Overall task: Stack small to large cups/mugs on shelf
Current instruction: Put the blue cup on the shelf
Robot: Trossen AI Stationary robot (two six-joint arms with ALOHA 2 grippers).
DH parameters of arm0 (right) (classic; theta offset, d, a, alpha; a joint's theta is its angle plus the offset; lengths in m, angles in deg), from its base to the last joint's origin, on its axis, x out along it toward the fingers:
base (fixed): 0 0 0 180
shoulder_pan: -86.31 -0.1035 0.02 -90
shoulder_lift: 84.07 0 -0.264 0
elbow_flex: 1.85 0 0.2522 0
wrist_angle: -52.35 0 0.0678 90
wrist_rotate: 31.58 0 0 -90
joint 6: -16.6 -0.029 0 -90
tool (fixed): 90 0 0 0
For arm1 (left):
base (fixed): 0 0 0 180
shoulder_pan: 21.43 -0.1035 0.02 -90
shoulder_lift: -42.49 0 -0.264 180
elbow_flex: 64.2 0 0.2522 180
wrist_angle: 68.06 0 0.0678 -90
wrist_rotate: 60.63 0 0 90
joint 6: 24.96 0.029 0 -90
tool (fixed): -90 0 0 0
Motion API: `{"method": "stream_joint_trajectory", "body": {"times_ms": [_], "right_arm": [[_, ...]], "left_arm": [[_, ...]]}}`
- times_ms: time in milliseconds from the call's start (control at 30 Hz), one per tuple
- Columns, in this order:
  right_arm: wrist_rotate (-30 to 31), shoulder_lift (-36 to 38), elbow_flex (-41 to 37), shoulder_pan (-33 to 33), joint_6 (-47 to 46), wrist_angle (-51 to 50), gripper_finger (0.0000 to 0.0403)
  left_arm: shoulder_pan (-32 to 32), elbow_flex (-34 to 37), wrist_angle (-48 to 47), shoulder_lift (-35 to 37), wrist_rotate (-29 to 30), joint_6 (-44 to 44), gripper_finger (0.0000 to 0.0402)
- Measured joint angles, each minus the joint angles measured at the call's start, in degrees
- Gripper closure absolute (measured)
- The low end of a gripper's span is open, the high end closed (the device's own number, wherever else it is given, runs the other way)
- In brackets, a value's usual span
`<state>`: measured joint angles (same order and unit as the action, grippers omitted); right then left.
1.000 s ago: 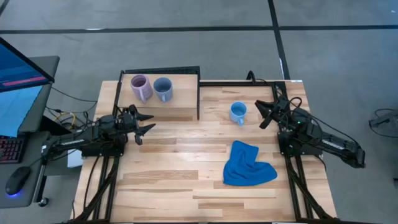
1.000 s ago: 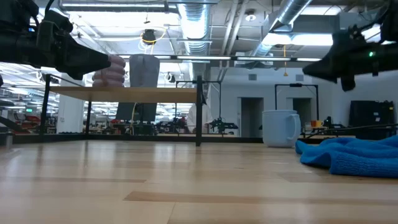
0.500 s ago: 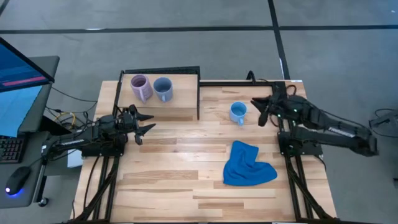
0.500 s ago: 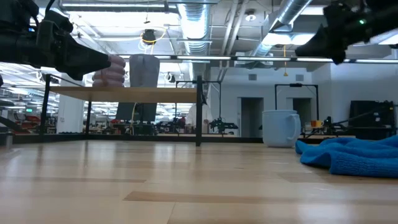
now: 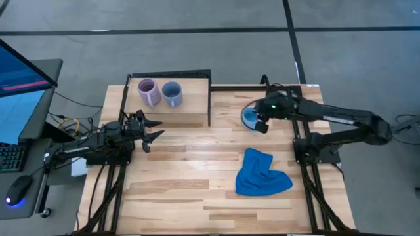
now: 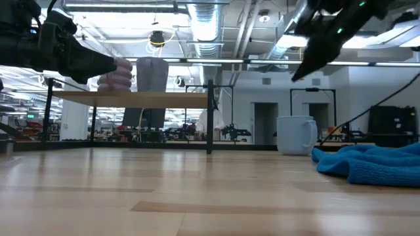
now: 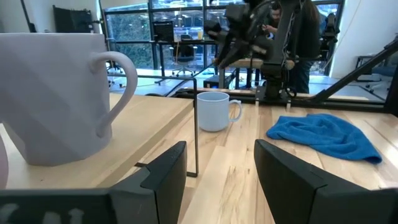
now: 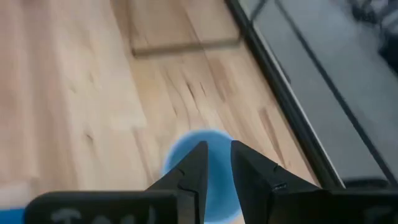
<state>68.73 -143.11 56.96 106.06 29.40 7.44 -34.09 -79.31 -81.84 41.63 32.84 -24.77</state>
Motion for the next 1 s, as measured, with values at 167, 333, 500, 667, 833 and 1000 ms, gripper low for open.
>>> {"method": "stream_joint_trajectory", "body": {"times_ms": [167, 333, 500, 667, 833, 1000], "right_arm": [[0.7, -7.9, 2.3, 3.6, 2.3, -2.1, 0.031], [0.2, -12.8, 3.9, 8.3, 3.9, -2.1, 0.031], [-5.3, -15.7, 5.1, 12.3, 3.8, -3.8, 0.031], [-10.6, -17.6, 5.2, 15.4, 3.3, -4.8, 0.031], [-11.7, -18.9, 5.2, 16.4, 3.3, -5.2, 0.031], [-11.8, -19.0, 5.3, 16.4, 3.3, -5.0, 0.031]], "left_arm": [[0.0, 0.0, 0.0, 0.0, 0.0, 0.0, 0.0221], [0.0, 0.0, 0.0, 0.0, 0.0, 0.0, 0.0221], [0.0, 0.0, 0.0, 0.0, 0.0, -0.7, 0.0221], [0.0, 0.0, 0.0, 0.0, 0.0, -0.8, 0.0221], [0.0, 0.0, 0.0, 0.0, 0.0, -0.8, 0.0221], [0.0, 0.0, 0.0, 0.0, 0.0, -0.8, 0.0221]]}}
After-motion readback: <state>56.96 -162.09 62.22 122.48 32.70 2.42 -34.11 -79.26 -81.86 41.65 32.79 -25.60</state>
